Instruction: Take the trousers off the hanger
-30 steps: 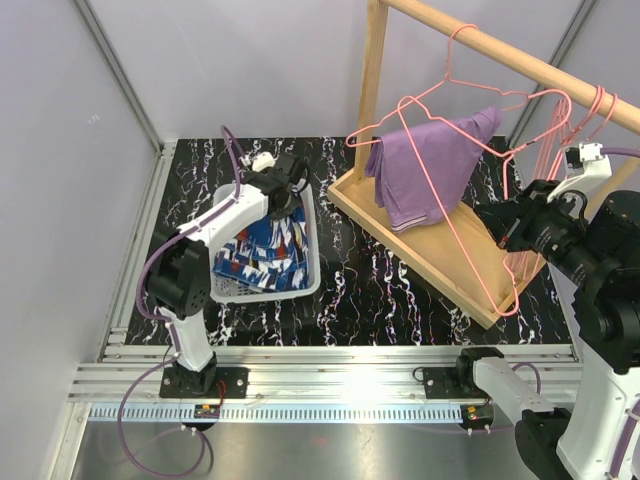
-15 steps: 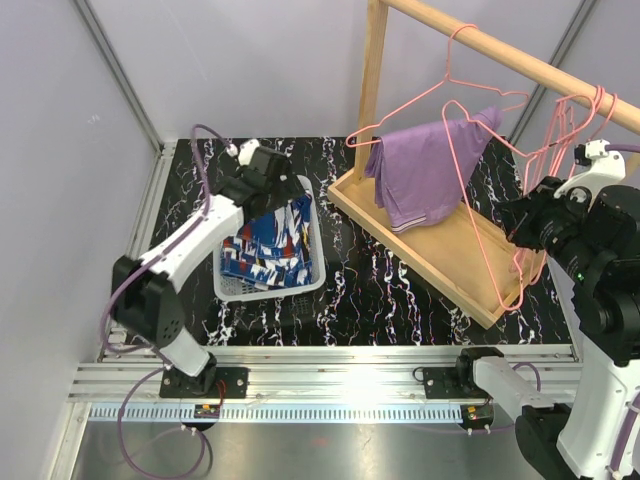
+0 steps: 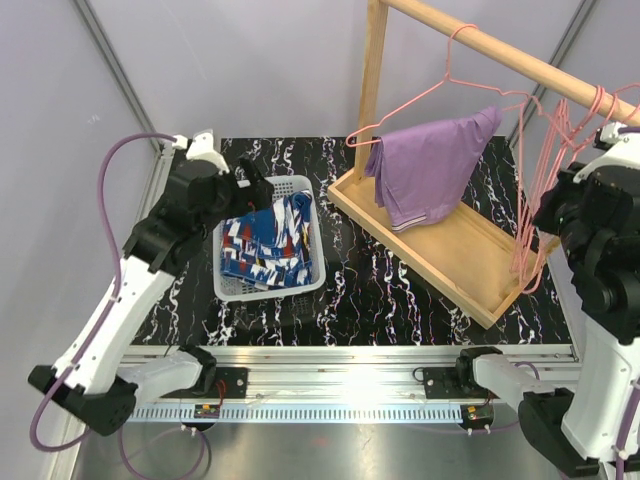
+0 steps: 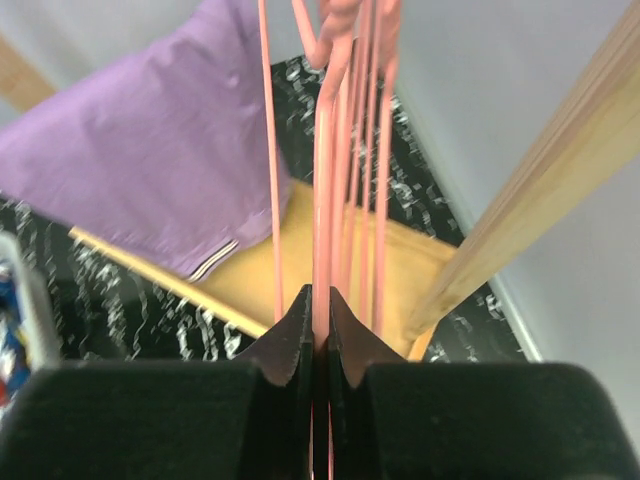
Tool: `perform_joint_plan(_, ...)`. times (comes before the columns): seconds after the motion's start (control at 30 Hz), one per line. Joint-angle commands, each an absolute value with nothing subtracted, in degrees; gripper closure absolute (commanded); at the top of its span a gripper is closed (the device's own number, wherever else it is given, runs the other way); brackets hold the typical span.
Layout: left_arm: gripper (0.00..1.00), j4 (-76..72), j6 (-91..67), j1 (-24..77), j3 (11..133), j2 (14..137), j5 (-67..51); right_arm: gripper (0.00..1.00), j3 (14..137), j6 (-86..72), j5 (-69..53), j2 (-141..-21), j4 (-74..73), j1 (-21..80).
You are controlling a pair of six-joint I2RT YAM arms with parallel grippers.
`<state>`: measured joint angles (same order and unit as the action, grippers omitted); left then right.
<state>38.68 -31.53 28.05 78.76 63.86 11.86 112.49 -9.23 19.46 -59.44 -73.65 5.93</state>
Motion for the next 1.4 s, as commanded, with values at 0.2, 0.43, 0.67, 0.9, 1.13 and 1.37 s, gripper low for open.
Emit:
perform_joint_plan(0.2,0.01,42.36,-23.12,27.86,66.81,51.86,8.26,1.0,122.43,-6.95,31.46,-67.49,-70.58,6.33)
perform_joint_plan(0.43,0.01,43.68,-23.29,27.86,66.18,49.48,5.81,1.0,117.0,-9.05,38.32,-72.07,-69.61,6.24)
perform_joint_plan(0.67,0.01,44.56,-23.29,27.86,66.18,47.9,4.66,1.0,109.35,-12.74,40.43,-71.81,-68.21,6.24)
perform_joint_plan(0.9,0.01,45.09,-23.29,27.86,66.88,47.46,3.6,1.0,105.21,-14.94,39.2,-70.49,-68.12,6.33)
perform_joint_plan(1.13,0.01,46.23,-22.86,27.95,68.38,46.93,4.48,0.95,101.61,-18.36,30.86,-64.17,-66.53,6.33)
perform_joint_plan(1.37,0.01,50.0,-20.74,27.86,70.84,46.06,11.07,0.37,104.32,-20.04,23.83,-60.13,-67.58,6.24)
